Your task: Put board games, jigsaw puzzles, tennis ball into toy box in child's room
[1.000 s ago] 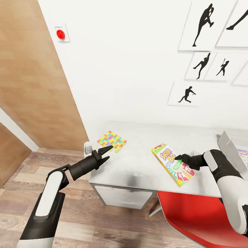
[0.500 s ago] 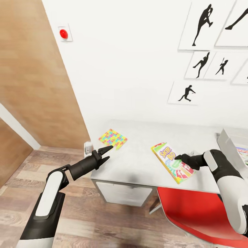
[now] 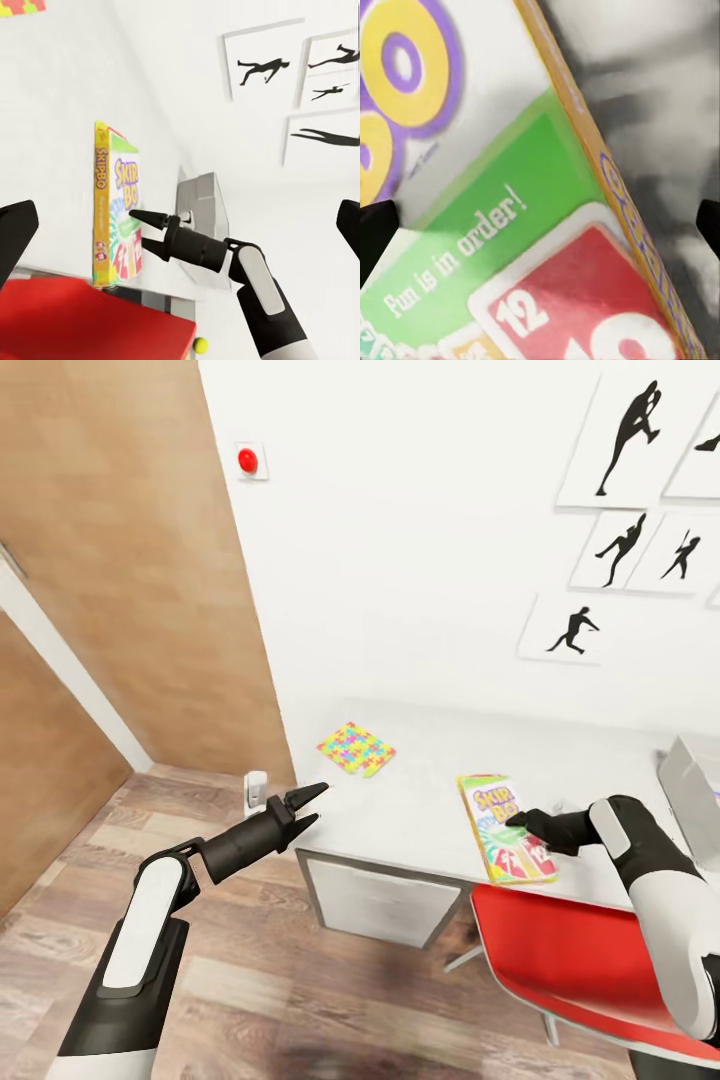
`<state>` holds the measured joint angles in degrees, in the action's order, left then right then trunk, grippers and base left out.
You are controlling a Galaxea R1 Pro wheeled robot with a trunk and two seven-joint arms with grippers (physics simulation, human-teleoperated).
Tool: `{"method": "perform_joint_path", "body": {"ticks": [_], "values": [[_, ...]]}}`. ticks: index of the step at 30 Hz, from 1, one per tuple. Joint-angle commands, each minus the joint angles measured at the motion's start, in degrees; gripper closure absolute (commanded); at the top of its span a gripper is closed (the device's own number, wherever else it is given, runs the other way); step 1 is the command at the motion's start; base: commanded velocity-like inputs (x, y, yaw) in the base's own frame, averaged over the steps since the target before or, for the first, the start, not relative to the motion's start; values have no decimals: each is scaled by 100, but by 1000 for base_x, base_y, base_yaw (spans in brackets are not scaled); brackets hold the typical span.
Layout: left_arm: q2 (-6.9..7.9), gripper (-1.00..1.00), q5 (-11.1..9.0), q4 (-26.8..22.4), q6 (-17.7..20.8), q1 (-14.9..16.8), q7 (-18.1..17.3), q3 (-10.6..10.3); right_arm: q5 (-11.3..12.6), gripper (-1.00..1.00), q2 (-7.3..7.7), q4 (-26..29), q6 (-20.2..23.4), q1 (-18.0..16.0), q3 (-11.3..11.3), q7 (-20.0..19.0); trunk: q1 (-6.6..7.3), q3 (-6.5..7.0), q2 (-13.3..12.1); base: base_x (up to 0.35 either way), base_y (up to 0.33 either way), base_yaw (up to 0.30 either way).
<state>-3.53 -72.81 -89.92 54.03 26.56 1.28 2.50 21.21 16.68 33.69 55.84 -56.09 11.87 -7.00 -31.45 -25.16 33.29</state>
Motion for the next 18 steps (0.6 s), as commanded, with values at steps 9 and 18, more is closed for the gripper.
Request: {"method": "perform_joint_path", "body": {"ticks": [9,18], "values": [[-8,-100,-14,1,37,7,13,13,-152,-100,-7,-152,23,2,18,-69,-4,22,5,-19,0,240],[-8,-100,-14,1,37,7,13,13,-152,-100,-7,-152,23,2,17,-68,-4,53,5,-3,0,250]]}}
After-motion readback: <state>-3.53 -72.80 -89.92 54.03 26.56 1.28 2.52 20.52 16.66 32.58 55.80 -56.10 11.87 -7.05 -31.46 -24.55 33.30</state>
